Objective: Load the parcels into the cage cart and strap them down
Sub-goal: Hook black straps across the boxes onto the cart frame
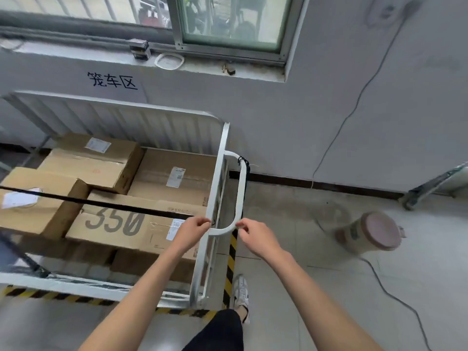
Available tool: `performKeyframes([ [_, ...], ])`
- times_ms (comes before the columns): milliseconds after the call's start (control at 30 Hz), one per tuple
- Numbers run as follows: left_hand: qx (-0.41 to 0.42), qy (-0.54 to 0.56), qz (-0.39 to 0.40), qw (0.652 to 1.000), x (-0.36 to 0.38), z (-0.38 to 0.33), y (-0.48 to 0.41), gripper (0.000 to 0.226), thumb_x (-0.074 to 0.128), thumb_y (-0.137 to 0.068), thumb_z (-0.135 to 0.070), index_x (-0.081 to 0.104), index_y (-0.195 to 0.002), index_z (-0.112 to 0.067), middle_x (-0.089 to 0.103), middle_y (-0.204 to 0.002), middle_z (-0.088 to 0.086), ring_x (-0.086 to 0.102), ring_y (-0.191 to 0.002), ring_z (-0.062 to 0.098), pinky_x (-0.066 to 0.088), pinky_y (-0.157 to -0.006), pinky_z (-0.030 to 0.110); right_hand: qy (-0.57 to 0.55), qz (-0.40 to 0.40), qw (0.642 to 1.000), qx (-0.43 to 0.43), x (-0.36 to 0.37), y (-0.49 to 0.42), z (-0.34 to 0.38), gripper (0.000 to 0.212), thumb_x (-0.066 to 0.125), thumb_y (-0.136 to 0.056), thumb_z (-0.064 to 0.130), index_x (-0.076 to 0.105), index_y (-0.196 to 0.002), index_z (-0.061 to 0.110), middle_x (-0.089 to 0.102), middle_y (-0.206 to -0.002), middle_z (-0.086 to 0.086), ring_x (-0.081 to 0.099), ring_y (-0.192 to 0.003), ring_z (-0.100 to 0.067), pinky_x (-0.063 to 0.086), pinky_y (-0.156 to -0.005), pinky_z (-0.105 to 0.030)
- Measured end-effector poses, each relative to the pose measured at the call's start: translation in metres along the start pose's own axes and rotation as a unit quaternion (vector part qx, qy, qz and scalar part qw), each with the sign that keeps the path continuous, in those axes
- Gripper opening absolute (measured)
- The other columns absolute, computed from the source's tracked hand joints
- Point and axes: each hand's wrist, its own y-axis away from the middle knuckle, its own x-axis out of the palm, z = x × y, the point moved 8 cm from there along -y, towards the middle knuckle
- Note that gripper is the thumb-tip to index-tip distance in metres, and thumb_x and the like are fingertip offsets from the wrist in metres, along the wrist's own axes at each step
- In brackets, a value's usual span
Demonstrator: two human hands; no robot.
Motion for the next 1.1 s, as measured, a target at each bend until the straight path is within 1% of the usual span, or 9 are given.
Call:
performKeyframes([
  [67,-0.027,0.042,-0.020,0.999,-0.004,-0.004,-0.013,0.026,0.061,-0.094,-0.018,0.073,-0.115,-0.010,0.073,-0.108,0.000,0.065,-0.106,0.017,0.050,-0.096,0.035,-0.001,0.015,1.000,-0.006,-0.017,-0.017,-0.006,0.033,0.044,-0.101,0.031,0.062,-0.129,0.031,0.069,-0.123,0.008,0.066,-0.101,-0.012,0.056,-0.082,-0.033],
  [133,-0.052,0.080,-0.041,0.995,-0.008,-0.007,-0.026,0.025,0.060,-0.094,-0.015,0.073,-0.115,-0.008,0.073,-0.111,0.004,0.066,-0.107,0.020,0.050,-0.101,0.041,0.006,0.018,1.000,-0.013,-0.036,-0.033,-0.018,0.033,0.045,-0.100,0.032,0.062,-0.129,0.033,0.068,-0.125,0.010,0.062,-0.100,-0.007,0.051,-0.076,-0.025],
  [333,-0.103,0.110,-0.091,0.984,-0.014,-0.014,-0.044,0.013,0.060,-0.093,-0.007,0.072,-0.092,-0.014,0.072,-0.095,0.005,0.067,-0.098,0.026,0.053,-0.093,0.043,0.018,0.007,1.000,-0.017,-0.078,-0.082,-0.050,0.031,0.048,-0.097,0.027,0.066,-0.122,0.034,0.070,-0.116,0.012,0.060,-0.090,-0.005,0.044,-0.068,-0.021],
  [500,-0.133,0.098,-0.123,0.979,-0.020,-0.012,-0.050,0.017,0.059,-0.094,-0.014,0.076,-0.098,-0.012,0.073,-0.100,0.003,0.066,-0.097,0.024,0.054,-0.092,0.044,0.053,0.066,0.994,-0.064,-0.074,-0.130,-0.043,0.031,0.049,-0.098,0.029,0.064,-0.125,0.034,0.066,-0.105,0.017,0.056,-0.079,0.008,0.036,-0.057,-0.009],
  [633,-0.181,0.108,-0.183,0.960,-0.023,-0.009,-0.048,0.021,0.058,-0.096,-0.020,0.075,-0.108,-0.017,0.074,-0.104,0.003,0.067,-0.098,0.023,0.053,-0.093,0.043,0.044,0.082,0.990,-0.108,-0.089,-0.183,-0.038,0.031,0.052,-0.098,0.026,0.064,-0.126,0.028,0.067,-0.113,0.013,0.061,-0.095,-0.004,0.037,-0.063,-0.010],
  [767,-0.233,0.136,-0.248,0.930,-0.020,-0.015,-0.039,0.018,0.061,-0.095,-0.020,0.075,-0.106,-0.017,0.073,-0.107,0.002,0.065,-0.100,0.019,0.051,-0.092,0.037,0.035,0.082,0.990,-0.111,-0.123,-0.250,-0.047,0.035,0.054,-0.100,0.024,0.060,-0.134,0.022,0.066,-0.111,0.008,0.061,-0.095,-0.009,0.042,-0.067,-0.020],
  [933,-0.270,0.173,-0.303,0.897,0.001,-0.039,-0.042,0.017,0.063,-0.096,-0.021,0.069,-0.091,-0.036,0.070,-0.099,-0.010,0.064,-0.095,0.010,0.049,-0.082,0.030,0.095,0.121,0.981,-0.117,-0.142,-0.332,-0.053,0.058,0.054,-0.099,0.014,0.036,-0.154,0.016,0.055,-0.145,-0.007,0.056,-0.127,-0.025,0.047,-0.093,-0.036],
  [1033,-0.296,0.197,-0.319,0.879,0.015,-0.048,-0.051,0.014,0.064,-0.096,-0.022,0.073,-0.107,-0.024,0.068,-0.109,-0.010,0.062,-0.103,0.011,0.047,-0.089,0.031,0.158,0.187,0.961,-0.129,-0.129,-0.360,-0.054,0.061,0.052,-0.099,0.017,0.031,-0.156,0.017,0.048,-0.152,-0.005,0.050,-0.134,-0.026,0.044,-0.100,-0.038],
  [1100,-0.302,0.202,-0.328,0.872,0.019,-0.051,-0.058,0.017,0.063,-0.097,-0.023,0.073,-0.111,-0.021,0.067,-0.110,-0.010,0.060,-0.101,0.007,0.046,-0.085,0.028,0.194,0.226,0.944,-0.144,-0.115,-0.371,-0.054,0.060,0.054,-0.101,0.022,0.032,-0.156,0.019,0.045,-0.155,-0.003,0.047,-0.138,-0.023,0.043,-0.102,-0.036],
])
